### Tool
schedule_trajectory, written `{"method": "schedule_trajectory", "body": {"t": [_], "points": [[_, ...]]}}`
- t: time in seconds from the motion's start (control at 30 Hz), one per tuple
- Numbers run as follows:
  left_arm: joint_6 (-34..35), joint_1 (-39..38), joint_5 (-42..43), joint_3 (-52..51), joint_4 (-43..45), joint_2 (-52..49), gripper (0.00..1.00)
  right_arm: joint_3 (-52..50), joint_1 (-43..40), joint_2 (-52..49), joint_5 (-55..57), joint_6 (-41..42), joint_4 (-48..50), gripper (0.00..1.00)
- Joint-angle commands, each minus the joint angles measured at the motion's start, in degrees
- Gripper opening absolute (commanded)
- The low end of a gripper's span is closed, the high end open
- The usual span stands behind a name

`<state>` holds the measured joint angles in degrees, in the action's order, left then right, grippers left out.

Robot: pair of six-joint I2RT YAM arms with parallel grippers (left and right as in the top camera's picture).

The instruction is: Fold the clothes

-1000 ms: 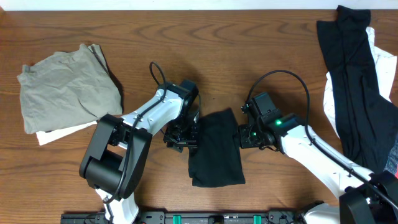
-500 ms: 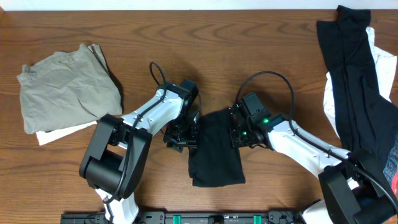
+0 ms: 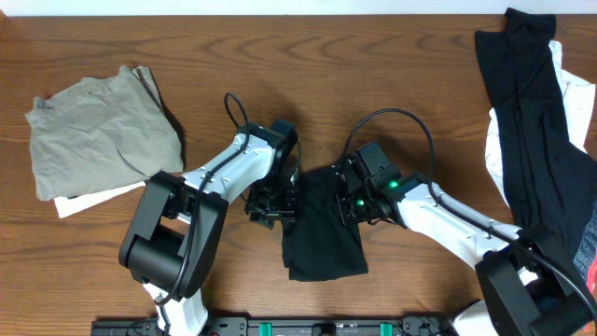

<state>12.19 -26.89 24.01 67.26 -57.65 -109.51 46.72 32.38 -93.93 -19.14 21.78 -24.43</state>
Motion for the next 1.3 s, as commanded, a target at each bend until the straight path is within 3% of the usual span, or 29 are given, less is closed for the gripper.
{"method": "schedule_trajectory", "body": {"t": [0.0, 0.17, 0.27, 0.67, 1.27], "points": [[0.52, 0.22, 0.37, 0.46, 0.02, -0.48, 0.55, -0.98, 0.59, -3.63, 4.09, 2.36, -0.68, 0.14], [0.52, 0.2, 0.37, 0.46, 0.0, -0.48, 0.55, -0.98, 0.35, -6.56, 3.82, 3.06, 0.26, 0.13], [0.5, 0.2, 0.37, 0.46, 0.0, -0.48, 0.55, -0.96, -0.66, -5.88, 2.75, 2.84, 0.07, 0.08], [0.5, 0.2, 0.37, 0.46, 0.04, -0.48, 0.55, -0.96, -5.62, 7.48, 2.86, 2.14, -4.2, 0.27], [0.5, 0.2, 0.37, 0.46, 0.07, -0.48, 0.55, -0.98, -1.77, 8.46, -1.27, 1.75, -6.05, 0.3]]}}
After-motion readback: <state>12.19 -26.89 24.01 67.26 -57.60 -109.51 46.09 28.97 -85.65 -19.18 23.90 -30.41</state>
